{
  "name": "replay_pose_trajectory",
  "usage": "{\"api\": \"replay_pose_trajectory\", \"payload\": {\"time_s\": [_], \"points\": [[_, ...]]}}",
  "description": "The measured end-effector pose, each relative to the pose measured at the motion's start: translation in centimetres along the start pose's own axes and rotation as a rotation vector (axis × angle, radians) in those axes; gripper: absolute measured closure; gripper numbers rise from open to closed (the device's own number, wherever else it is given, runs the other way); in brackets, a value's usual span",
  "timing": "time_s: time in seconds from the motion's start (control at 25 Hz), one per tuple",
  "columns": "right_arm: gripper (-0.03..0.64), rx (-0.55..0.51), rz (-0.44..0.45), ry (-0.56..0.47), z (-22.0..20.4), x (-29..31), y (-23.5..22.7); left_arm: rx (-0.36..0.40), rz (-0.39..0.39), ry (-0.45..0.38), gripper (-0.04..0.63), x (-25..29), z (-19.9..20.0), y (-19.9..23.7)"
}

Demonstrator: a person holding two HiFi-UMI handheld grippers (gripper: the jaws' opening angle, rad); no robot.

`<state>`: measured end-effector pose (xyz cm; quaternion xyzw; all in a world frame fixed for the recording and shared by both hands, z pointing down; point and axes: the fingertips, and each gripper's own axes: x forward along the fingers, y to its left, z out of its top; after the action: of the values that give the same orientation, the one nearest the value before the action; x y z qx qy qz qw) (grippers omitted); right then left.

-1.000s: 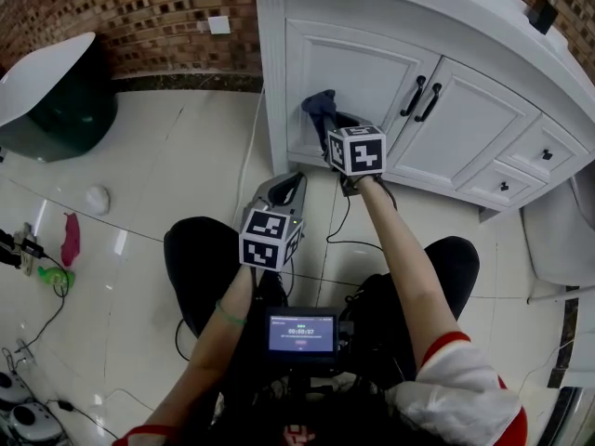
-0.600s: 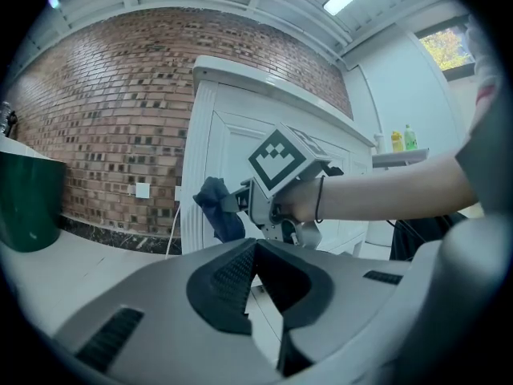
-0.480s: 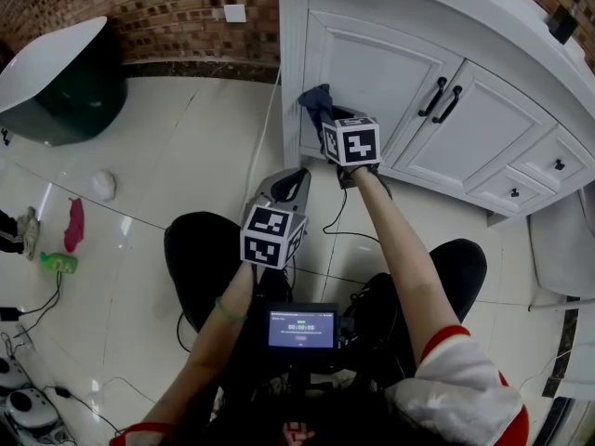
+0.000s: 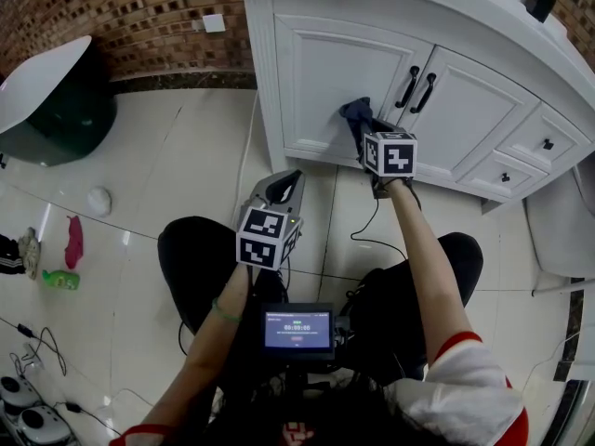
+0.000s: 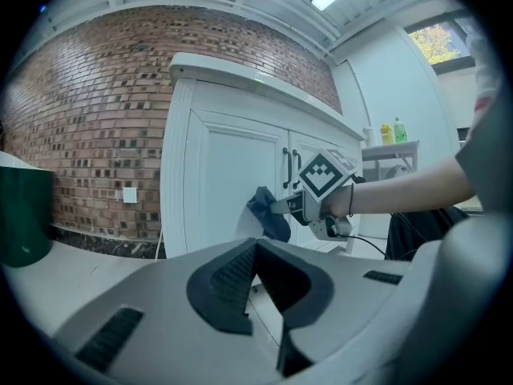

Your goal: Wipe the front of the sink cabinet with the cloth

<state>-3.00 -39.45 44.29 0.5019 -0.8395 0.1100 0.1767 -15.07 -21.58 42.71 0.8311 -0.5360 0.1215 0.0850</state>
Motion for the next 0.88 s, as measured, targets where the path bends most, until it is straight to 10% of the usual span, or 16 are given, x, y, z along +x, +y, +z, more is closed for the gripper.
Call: {"api": "replay_pose_trajectory", "payload": {"time_s": [0.44, 0.88], "points": [[0.557, 0.081, -0.066, 0.006, -2.6, -3.1, -5.8, 0.015, -0.049, 0.004, 0.574, 1.6, 0.0, -3.5], [0.557, -0.022, 0.134, 0.031, -1.8, 2.4, 7.0, -0.025, -0.011, -0.025, 0.574, 0.8, 0.4, -1.0]]}}
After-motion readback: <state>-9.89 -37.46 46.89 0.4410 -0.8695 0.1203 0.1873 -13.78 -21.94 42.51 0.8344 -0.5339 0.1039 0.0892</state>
